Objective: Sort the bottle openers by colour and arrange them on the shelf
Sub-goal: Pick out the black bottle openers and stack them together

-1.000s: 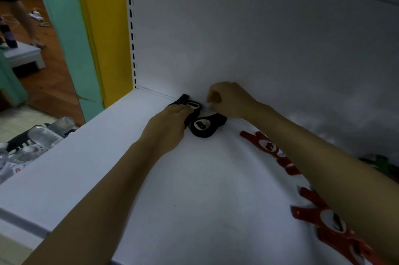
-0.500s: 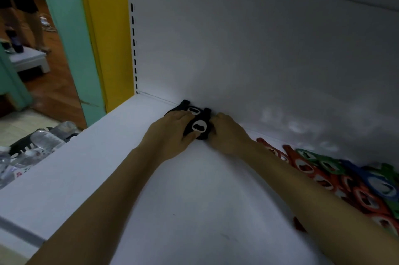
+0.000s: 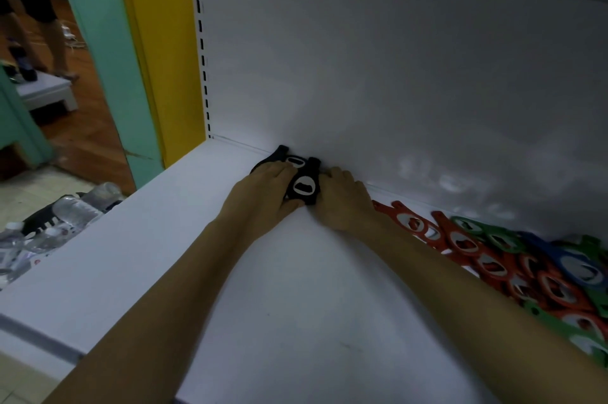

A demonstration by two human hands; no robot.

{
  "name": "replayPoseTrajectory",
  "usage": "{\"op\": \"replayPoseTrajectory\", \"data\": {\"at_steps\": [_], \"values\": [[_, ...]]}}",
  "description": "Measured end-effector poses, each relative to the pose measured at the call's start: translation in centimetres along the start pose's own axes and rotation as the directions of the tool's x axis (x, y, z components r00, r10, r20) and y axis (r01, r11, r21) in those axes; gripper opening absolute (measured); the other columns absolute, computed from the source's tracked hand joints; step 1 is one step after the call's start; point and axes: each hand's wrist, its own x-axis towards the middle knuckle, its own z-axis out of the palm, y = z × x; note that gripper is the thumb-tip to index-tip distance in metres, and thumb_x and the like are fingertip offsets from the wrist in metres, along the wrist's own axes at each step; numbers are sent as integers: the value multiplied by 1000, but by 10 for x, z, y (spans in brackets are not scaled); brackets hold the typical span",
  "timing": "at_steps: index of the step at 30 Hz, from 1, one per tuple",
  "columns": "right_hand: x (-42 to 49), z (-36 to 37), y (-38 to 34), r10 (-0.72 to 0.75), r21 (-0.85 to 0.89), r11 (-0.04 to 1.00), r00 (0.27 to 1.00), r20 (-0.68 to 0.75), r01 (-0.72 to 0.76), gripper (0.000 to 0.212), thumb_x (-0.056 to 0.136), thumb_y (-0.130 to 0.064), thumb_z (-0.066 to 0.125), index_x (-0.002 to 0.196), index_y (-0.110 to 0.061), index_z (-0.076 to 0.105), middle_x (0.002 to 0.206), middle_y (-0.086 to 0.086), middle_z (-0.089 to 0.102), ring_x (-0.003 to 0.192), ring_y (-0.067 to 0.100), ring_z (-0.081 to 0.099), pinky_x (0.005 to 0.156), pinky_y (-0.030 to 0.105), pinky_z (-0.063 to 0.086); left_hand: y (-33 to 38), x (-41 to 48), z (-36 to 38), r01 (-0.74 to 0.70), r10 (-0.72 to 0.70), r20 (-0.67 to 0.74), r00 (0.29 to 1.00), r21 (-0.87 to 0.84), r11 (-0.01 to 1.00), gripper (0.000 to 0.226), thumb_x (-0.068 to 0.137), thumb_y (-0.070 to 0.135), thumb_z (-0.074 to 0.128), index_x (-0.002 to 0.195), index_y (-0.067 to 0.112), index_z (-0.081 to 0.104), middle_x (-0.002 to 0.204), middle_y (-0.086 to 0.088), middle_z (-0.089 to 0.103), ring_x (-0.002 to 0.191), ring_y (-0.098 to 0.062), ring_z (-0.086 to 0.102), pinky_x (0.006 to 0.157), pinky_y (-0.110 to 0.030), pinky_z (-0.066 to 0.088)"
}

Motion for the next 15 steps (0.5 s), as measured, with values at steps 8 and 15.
{"op": "replayPoseTrajectory", "data": {"at_steps": [8,15], "values": [[-9,-8,2,-1,128,992,999,32,-4,30,93,-13,48,121,-3,52,127,18,47,118,31,44,95,36,39,4,-2,-5,-54,54,9,999,94,994,53,85,36,64,128,6,54,130,-10,56,121,-27,47,104,-35,37],[-60,-25,23,-26,31,999,999,-31,27,55,94,-18,45,145,-7,29,144,12,36,128,29,37,101,34,35,30,-13,-17,-216,224,-6,975,240,946,58,84,35,65,131,2,52,136,-15,51,124,-32,49,105,-44,34]]}}
